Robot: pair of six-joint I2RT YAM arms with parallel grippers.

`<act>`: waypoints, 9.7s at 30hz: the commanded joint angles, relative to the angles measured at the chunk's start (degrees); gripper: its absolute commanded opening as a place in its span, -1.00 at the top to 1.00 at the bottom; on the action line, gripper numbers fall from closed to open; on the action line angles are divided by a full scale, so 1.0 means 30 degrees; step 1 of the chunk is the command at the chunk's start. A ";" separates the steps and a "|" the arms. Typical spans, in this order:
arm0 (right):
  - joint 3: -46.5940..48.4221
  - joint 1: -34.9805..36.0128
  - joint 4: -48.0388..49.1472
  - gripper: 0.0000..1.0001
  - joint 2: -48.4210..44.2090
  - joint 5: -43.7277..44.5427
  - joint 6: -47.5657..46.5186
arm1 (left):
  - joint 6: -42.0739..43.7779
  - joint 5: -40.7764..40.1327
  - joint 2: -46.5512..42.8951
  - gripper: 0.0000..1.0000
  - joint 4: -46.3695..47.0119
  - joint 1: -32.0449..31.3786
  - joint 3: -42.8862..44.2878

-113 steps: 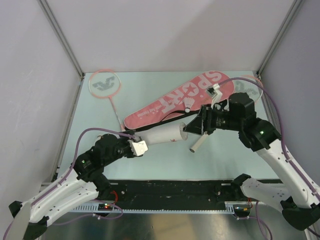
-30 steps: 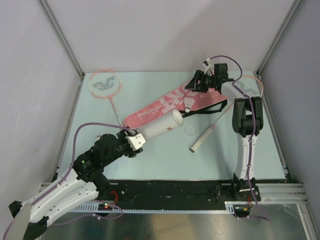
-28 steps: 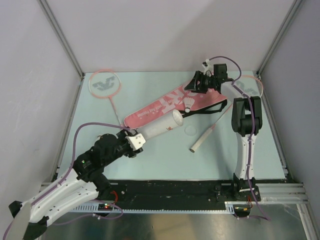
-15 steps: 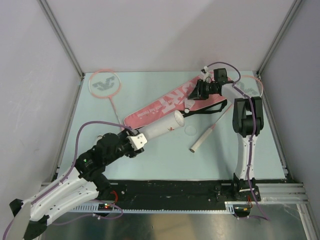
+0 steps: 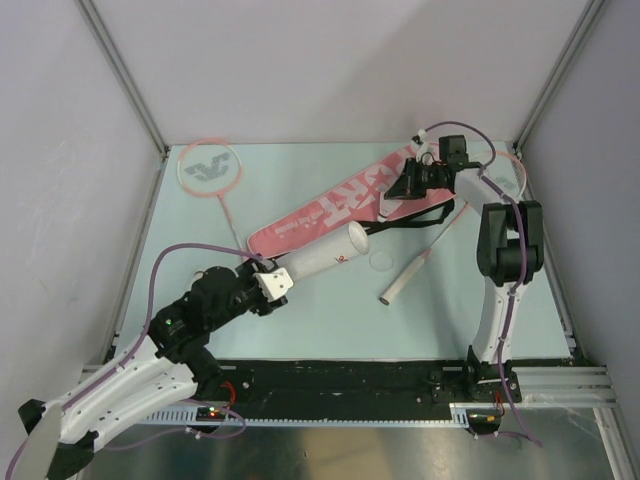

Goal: Pack up the badminton gear

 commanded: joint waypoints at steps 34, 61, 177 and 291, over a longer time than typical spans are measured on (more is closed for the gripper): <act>-0.7176 0.7598 0.4877 1.00 -2.2332 0.7855 0.8139 | -0.2515 0.1869 0.0513 -0.01 0.1753 -0.0097 0.1868; -0.8023 1.0093 0.4814 1.00 -2.4365 1.0510 0.8270 | -0.2433 0.1621 0.0409 -0.01 0.1962 -0.0111 0.1575; -1.4307 1.1332 1.6903 0.06 -2.1187 1.1656 0.9807 | -1.2526 0.3156 0.2454 -0.99 0.5615 -0.0118 0.3039; -0.7498 1.7761 -0.5540 -0.12 -1.6908 1.8014 -0.8003 | -1.4382 1.4313 0.4607 1.00 -0.6898 1.1909 1.3197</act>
